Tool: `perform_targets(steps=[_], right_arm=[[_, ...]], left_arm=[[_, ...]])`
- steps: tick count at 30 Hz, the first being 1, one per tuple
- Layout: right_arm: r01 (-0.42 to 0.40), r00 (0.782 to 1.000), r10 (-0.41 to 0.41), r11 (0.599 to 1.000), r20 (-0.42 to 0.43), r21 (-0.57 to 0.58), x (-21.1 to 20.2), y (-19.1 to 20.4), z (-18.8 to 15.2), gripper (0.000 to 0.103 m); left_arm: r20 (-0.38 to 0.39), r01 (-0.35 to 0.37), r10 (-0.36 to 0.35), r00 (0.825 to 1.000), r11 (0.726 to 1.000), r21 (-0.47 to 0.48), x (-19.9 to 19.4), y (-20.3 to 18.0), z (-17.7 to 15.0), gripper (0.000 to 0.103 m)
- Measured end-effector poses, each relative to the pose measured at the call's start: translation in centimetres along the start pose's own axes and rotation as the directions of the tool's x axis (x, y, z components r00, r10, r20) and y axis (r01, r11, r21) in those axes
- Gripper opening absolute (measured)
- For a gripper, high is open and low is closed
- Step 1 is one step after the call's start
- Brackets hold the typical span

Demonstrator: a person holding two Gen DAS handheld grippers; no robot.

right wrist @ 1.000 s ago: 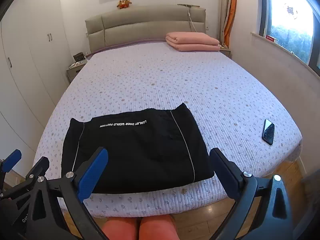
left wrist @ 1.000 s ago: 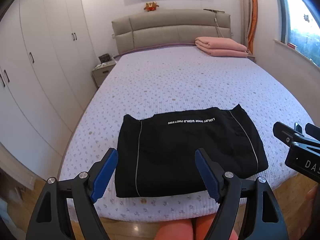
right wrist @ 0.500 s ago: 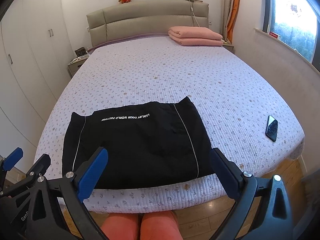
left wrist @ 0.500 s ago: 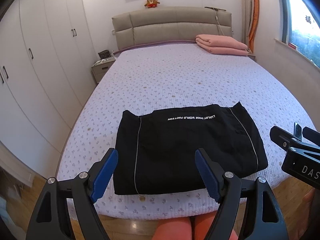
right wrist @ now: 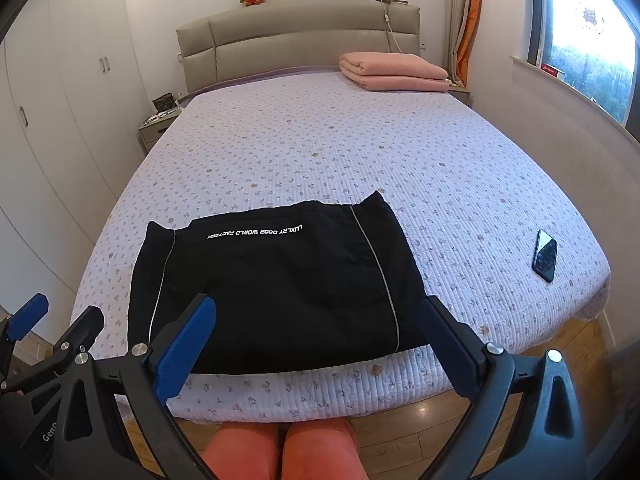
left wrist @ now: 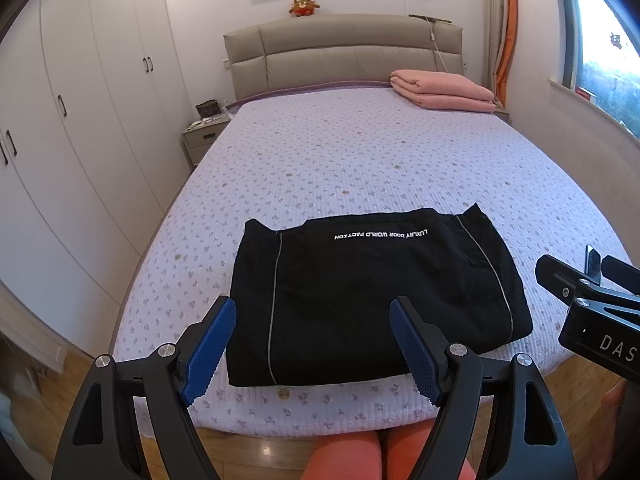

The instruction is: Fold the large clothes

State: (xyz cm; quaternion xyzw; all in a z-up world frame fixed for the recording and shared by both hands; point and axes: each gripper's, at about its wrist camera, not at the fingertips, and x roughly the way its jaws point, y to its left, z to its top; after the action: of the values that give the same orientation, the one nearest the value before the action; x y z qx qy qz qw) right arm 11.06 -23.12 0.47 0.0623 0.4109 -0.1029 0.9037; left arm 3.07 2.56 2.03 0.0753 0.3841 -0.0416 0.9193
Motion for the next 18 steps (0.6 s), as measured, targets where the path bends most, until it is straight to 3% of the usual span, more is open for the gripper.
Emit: perform_targets(steps=[18], right_arm=[[-0.022, 1.0, 0.022, 0.999, -0.009, -0.031, 0.08, -0.38, 0.29, 0.102]], left_arm=[[0.001, -0.033, 0.033, 0.999, 0.999, -0.004, -0.01, 0.2, -0.23, 0.08]])
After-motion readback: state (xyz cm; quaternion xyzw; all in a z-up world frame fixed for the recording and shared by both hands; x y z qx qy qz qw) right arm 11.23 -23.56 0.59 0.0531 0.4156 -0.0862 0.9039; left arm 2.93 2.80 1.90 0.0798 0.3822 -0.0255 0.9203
